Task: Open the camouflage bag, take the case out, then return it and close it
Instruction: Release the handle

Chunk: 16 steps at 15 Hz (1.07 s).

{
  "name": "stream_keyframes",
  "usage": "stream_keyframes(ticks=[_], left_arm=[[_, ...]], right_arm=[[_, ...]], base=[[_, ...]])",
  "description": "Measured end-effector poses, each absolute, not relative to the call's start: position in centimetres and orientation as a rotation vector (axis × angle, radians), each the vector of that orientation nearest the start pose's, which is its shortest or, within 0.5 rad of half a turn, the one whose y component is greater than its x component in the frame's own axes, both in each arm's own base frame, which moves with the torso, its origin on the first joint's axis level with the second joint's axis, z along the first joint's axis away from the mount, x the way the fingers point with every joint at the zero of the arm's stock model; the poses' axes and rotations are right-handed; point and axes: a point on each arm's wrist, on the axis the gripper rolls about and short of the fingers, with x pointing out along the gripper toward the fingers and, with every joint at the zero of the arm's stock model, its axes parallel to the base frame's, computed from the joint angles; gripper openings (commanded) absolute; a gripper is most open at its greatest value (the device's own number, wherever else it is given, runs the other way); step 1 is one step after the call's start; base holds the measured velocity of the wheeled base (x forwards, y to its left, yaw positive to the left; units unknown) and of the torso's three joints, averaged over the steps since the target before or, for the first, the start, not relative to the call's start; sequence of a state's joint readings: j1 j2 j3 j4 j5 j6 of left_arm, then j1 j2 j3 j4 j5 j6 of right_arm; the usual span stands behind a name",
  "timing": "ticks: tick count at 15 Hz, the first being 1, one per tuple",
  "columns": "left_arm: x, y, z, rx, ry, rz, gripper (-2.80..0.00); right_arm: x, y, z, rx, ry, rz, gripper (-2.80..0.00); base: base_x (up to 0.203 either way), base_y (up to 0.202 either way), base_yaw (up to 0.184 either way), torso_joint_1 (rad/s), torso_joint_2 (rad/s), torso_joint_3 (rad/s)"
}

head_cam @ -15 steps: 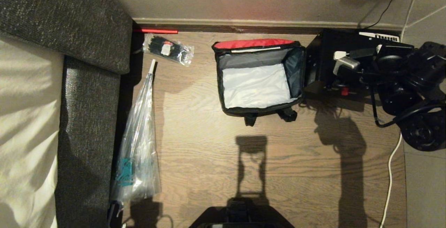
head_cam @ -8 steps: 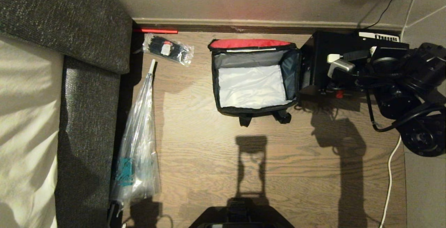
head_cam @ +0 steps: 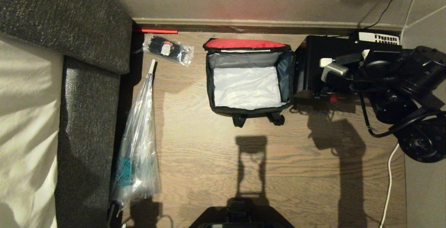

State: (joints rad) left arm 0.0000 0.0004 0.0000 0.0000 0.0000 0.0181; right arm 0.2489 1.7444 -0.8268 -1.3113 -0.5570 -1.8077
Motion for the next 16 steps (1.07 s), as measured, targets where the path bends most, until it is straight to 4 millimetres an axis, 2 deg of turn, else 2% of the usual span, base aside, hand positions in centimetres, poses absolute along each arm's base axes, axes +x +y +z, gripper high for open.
stream_keyframes(ticks=[7,16], left_arm=[[-2.3,0.0,7.5,0.018,0.000,0.000,-2.80],[-2.3,0.0,7.5,0.018,0.000,0.000,-2.80]], right_arm=[[31.5,6.3,23.0,-1.622,0.037,-0.522,-2.80],[35.9,4.1,20.5,-1.618,0.061,-0.518,-2.80]], base=[[0.000,0.000,0.000,0.000,0.00,0.000],[0.000,0.000,0.000,0.000,0.00,0.000]])
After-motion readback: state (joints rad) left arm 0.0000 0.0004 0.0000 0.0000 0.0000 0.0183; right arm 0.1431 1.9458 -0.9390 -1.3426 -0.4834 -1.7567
